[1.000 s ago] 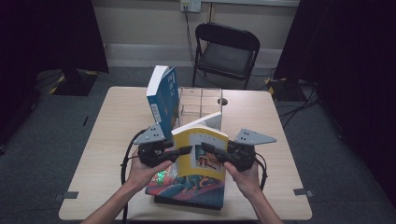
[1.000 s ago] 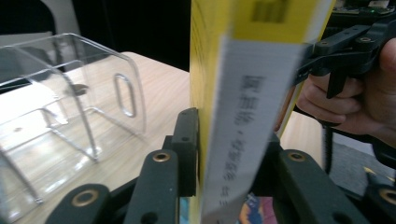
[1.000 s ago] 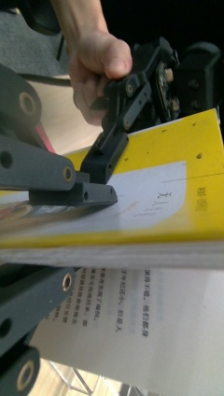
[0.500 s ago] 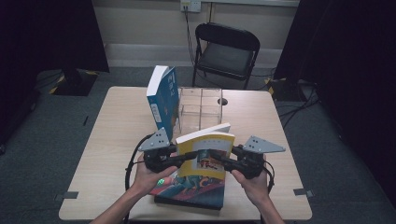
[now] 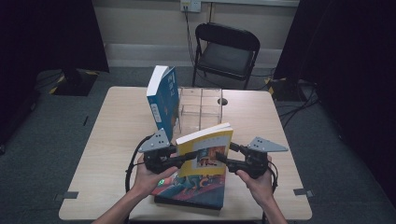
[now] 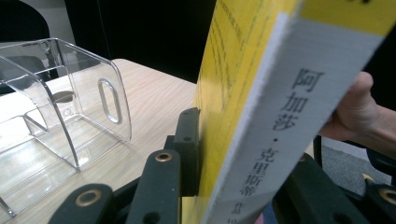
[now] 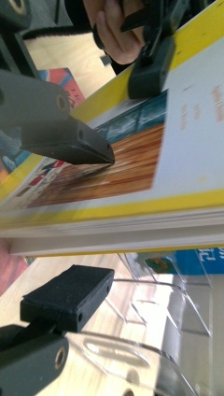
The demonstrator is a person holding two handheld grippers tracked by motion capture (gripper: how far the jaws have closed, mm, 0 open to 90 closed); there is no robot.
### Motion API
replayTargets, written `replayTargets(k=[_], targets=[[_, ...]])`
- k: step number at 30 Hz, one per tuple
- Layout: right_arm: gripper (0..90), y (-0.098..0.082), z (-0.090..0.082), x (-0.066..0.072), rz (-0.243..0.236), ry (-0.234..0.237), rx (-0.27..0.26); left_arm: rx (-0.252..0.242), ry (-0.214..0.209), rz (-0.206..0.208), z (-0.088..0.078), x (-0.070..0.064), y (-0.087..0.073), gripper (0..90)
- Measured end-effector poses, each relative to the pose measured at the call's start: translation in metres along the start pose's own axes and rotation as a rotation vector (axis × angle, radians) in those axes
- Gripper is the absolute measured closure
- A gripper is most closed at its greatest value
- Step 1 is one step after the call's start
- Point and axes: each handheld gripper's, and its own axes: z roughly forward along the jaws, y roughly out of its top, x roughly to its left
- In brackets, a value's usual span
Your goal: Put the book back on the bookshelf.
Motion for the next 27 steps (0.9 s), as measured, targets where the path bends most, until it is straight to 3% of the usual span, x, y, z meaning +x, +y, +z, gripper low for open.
replayTargets(k=[5,7,13,20,27], targets=[[34.2,-0.003,0.007,-0.005,0.044,0.049,0.015,0.006,0.007,0.005,0.001,-0.001,0.003,70.5],[34.3,-0.003,0.010,-0.002,0.034,0.057,0.023,0.009,0.006,0.012,0.002,-0.001,0.005,70.6],[34.1,-0.001,0.013,0.003,0.015,0.032,0.028,0.007,0.009,0.016,0.007,-0.003,0.012,70.0],[34.8,-0.001,0.012,0.005,0.011,0.017,0.034,0.060,0.044,0.060,0.011,-0.009,0.022,71.4],[38.1,0.001,0.017,0.009,0.001,0.009,0.040,0.082,0.073,0.079,0.005,-0.009,0.025,73.9]])
